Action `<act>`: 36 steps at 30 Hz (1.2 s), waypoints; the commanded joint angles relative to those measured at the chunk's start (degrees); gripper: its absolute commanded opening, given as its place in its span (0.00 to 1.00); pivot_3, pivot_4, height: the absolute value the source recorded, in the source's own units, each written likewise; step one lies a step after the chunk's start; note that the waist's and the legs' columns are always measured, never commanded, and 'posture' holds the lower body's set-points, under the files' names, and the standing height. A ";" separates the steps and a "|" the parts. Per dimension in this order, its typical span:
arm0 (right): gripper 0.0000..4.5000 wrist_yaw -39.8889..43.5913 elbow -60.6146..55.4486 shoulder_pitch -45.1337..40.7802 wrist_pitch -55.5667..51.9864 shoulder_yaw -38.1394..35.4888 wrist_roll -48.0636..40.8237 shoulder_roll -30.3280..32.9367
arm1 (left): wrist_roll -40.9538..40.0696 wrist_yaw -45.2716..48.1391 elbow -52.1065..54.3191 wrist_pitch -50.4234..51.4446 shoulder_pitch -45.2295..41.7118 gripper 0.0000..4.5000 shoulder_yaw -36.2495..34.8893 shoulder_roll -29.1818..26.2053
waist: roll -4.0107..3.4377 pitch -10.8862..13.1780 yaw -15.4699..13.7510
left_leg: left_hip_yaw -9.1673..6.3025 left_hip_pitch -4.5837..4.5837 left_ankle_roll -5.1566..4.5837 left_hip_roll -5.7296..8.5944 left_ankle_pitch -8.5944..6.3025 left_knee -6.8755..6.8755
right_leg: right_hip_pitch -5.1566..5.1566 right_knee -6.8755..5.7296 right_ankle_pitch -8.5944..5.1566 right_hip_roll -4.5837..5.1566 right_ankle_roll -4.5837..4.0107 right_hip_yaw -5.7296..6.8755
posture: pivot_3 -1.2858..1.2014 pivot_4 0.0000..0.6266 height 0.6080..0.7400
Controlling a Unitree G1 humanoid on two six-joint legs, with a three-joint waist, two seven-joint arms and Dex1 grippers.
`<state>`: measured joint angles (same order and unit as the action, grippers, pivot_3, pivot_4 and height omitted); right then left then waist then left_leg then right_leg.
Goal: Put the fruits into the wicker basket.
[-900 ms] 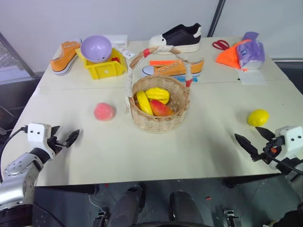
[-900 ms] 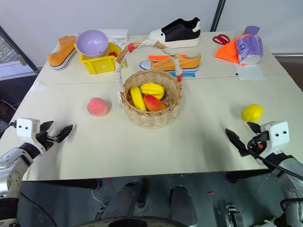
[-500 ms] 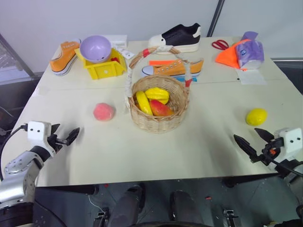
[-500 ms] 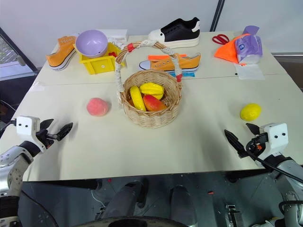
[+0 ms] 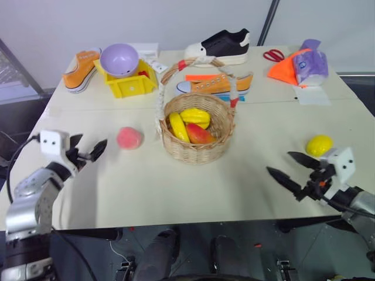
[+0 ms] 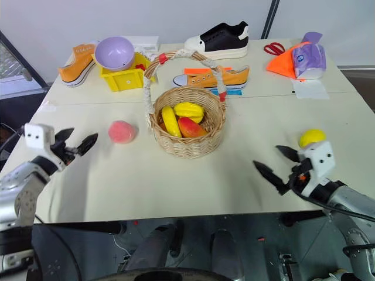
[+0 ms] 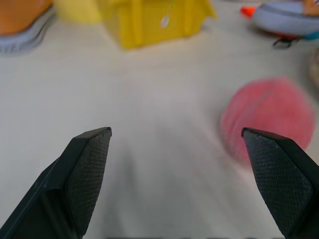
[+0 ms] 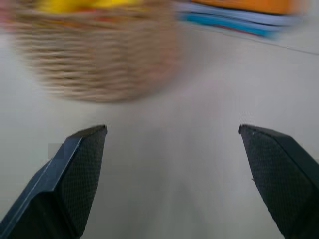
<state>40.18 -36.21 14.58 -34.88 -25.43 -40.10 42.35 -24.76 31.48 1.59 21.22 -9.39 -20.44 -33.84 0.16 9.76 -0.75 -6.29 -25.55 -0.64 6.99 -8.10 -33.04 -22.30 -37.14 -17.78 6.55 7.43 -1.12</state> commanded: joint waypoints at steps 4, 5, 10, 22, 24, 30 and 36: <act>0.98 -1.19 -11.35 -6.75 -5.42 9.24 -7.21 2.44 | 0.90 3.01 0.21 3.14 -6.74 1.00 6.14 -1.28 | 0.10 0.06 0.13 | 0.00 -0.04 0.00 0.00 0.00 -0.01 | -0.02 0.04 0.00 0.00 0.01 0.01 | 0.52 0.24 1.00; 0.98 -2.03 -11.71 -8.50 -5.51 10.83 -7.12 1.93 | 1.13 3.37 -0.22 3.50 -7.83 1.00 7.14 -1.21 | 0.13 0.06 0.16 | 0.00 -0.05 0.00 0.00 0.00 -0.01 | -0.02 0.04 0.01 0.00 0.01 0.01 | 0.52 0.24 1.00; 0.98 -3.25 -12.05 -13.06 -5.08 15.23 -6.21 1.04 | 2.76 4.64 -2.86 5.13 -10.65 1.00 10.68 -1.48 | 0.16 0.06 0.06 | 0.00 -0.05 -0.01 0.00 0.01 -0.02 | -0.03 0.05 0.02 0.00 0.03 0.03 | 0.52 0.24 1.00; 1.00 0.48 -10.60 -12.73 0.24 16.39 -2.26 1.91 | 6.81 5.27 -6.23 8.99 -13.57 0.88 15.09 -1.95 | 0.27 0.12 0.04 | -0.03 -0.07 -0.01 0.01 0.01 -0.03 | -0.04 0.05 0.03 -0.02 0.07 0.06 | 0.52 0.24 1.00; 1.00 1.00 -10.29 -11.95 1.35 16.48 -1.41 1.68 | 6.91 5.32 -6.51 8.68 -13.58 0.73 14.70 -1.76 | 0.28 0.11 0.03 | -0.03 -0.07 -0.01 0.01 0.01 -0.03 | -0.03 0.05 0.08 -0.02 0.15 0.06 | 0.52 0.24 1.00; 1.00 1.77 -9.47 -9.23 4.05 15.20 1.07 1.59 | 5.72 6.60 -4.03 6.69 -10.66 0.55 11.16 -3.62 | 0.30 0.10 0.22 | -0.03 -0.07 -0.01 0.01 0.01 -0.04 | -0.04 0.04 0.10 -0.02 0.20 0.05 | 0.52 0.24 1.00; 1.00 2.34 -4.47 -7.49 4.73 7.40 -1.87 0.75 | -12.66 14.73 14.09 18.09 -10.48 0.55 4.74 -6.53 | 0.47 0.16 -0.25 | -0.08 -0.12 -0.01 0.00 0.01 -0.07 | -0.03 0.04 0.03 -0.03 0.05 0.10 | 0.52 0.24 1.00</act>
<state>42.11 -41.49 6.71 -31.56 -14.73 -40.42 43.62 -32.44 44.24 9.41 36.65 -17.83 -14.50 -39.07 0.63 9.92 -1.00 -6.38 -25.67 -0.65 7.00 -8.10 -33.16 -22.27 -37.10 -17.75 6.54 7.48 -0.98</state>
